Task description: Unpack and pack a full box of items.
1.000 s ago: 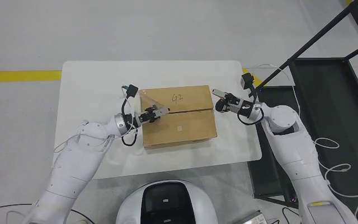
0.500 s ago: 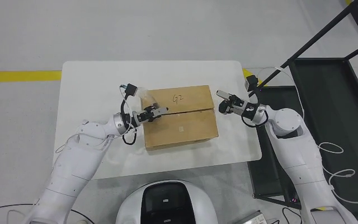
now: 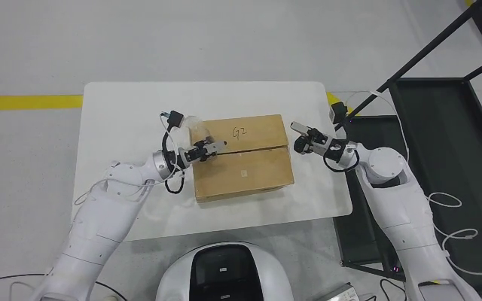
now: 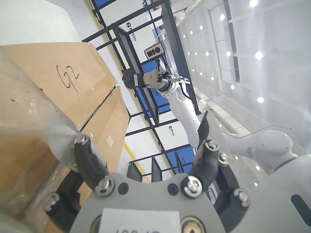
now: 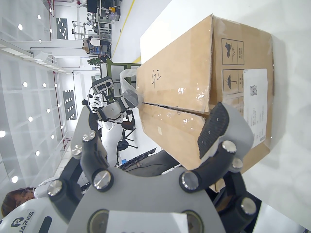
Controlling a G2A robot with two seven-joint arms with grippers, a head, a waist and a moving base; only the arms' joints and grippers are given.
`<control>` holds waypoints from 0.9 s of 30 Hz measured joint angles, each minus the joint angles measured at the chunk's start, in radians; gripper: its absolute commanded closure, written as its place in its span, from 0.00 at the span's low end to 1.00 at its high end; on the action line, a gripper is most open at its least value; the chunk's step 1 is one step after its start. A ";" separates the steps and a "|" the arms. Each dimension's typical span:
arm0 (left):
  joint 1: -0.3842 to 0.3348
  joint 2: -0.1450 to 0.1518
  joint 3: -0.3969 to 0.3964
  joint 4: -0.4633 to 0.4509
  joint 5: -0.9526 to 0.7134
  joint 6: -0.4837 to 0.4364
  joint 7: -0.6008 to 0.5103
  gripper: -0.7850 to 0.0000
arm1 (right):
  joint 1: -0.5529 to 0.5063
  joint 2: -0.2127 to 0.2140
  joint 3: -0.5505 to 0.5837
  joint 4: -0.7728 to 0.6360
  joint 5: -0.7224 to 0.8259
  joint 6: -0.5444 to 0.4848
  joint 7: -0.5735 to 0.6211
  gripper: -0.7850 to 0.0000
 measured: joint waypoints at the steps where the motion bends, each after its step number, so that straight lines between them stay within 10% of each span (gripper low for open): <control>1: -0.009 -0.003 0.011 0.002 0.005 -0.003 -0.008 0.00 | -0.002 0.000 0.001 -0.001 -0.001 0.001 0.000 0.00; 14: -0.128 -0.053 0.152 0.087 0.035 -0.079 -0.035 0.00 | -0.026 0.003 0.010 -0.001 0.002 0.007 -0.019 0.00; 27: 0.008 -0.004 -0.017 0.006 0.007 -0.185 -0.003 0.00 | -0.028 0.005 0.007 -0.053 0.019 -0.058 0.023 0.00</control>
